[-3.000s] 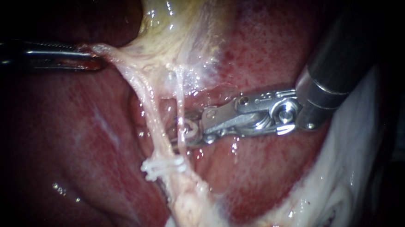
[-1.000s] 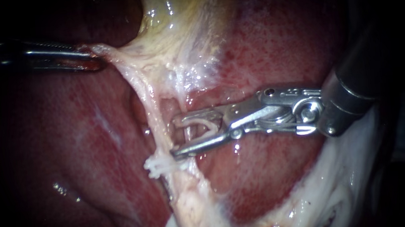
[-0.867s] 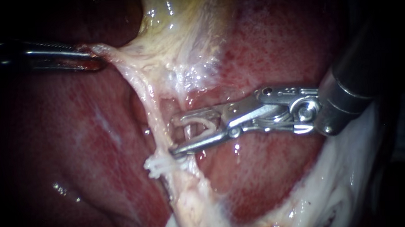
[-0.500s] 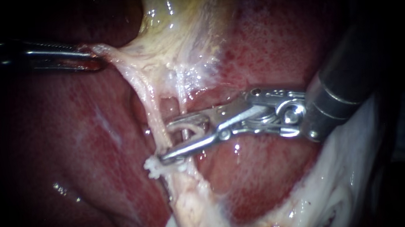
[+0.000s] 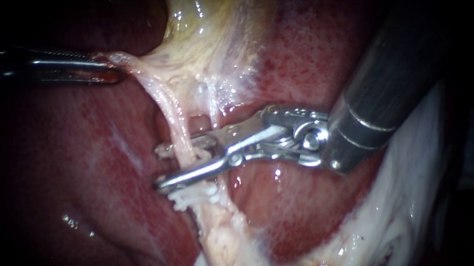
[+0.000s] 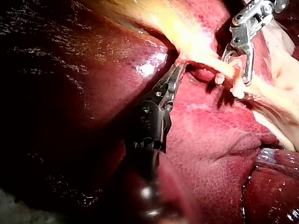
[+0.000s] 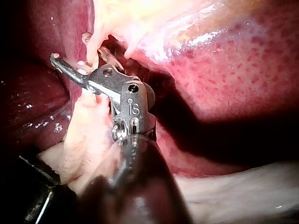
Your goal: Clipping third clip left tube
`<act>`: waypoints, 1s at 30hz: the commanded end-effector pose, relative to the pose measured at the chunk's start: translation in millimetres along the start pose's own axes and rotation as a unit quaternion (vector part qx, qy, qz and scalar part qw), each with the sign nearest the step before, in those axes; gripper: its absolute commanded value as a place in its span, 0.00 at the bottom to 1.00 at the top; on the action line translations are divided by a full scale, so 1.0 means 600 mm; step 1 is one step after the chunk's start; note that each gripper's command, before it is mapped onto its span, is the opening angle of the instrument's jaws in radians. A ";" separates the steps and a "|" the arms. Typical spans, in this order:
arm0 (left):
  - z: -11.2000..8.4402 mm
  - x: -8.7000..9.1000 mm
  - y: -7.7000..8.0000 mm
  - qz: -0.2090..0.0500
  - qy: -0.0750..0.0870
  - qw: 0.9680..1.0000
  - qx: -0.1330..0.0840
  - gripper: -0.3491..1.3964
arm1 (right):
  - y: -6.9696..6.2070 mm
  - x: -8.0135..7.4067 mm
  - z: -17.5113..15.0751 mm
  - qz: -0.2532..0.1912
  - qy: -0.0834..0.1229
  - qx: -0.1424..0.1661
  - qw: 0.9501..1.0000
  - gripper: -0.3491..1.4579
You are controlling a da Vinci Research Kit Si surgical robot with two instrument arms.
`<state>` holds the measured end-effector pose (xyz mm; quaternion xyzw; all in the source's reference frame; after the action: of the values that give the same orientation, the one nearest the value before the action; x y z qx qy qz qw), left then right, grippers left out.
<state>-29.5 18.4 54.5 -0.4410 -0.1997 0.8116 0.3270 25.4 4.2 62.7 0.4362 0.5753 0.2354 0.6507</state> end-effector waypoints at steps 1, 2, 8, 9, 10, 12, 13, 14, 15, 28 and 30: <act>-0.0001 0.0000 0.0000 0.000 0.000 1.000 0.000 0.00 | -0.0005 0.0008 -0.0001 0.001 0.000 0.001 1.000 0.47; -0.0001 0.0000 0.0000 0.000 0.000 1.000 0.000 0.00 | -0.0010 0.0014 -0.0001 0.002 0.000 0.001 1.000 0.47; 0.0000 0.0000 0.0000 0.000 0.000 1.000 0.000 0.00 | -0.0033 0.0054 -0.0005 0.008 0.013 0.008 1.000 0.45; 0.0000 0.0000 0.0000 0.000 0.000 1.000 0.000 0.00 | -0.0035 0.0059 -0.0005 0.009 0.014 0.008 1.000 0.45; 0.0000 0.0000 0.0000 0.000 0.000 1.000 0.000 0.00 | -0.0036 0.0062 -0.0006 0.009 0.013 0.010 1.000 0.44; 0.0000 0.0000 0.0000 0.000 0.000 1.000 0.000 0.00 | -0.0036 0.0065 -0.0007 0.010 0.015 0.007 1.000 0.43; 0.0000 0.0000 0.0000 0.000 0.000 1.000 0.000 0.00 | -0.0037 0.0067 -0.0007 0.010 0.016 0.006 1.000 0.42; 0.0000 0.0000 0.0000 0.000 0.000 1.000 0.000 0.00 | -0.0037 0.0068 -0.0008 0.010 0.016 0.004 1.000 0.41; 0.0000 -0.0001 0.0000 0.000 0.000 1.000 0.000 0.00 | -0.0037 0.0069 -0.0008 0.010 0.017 0.003 1.000 0.40; 0.0001 -0.0001 0.0000 0.000 0.000 1.000 0.000 0.00 | -0.0046 0.0074 -0.0021 0.012 0.020 -0.005 1.000 0.08; 0.0001 -0.0001 0.0000 0.000 0.000 1.000 0.000 0.00 | -0.0048 0.0075 -0.0021 0.012 0.020 -0.005 1.000 0.02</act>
<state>-29.5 18.4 54.6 -0.4412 -0.1994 0.8117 0.3267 24.6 6.7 57.9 0.4343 0.5822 0.2555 0.6381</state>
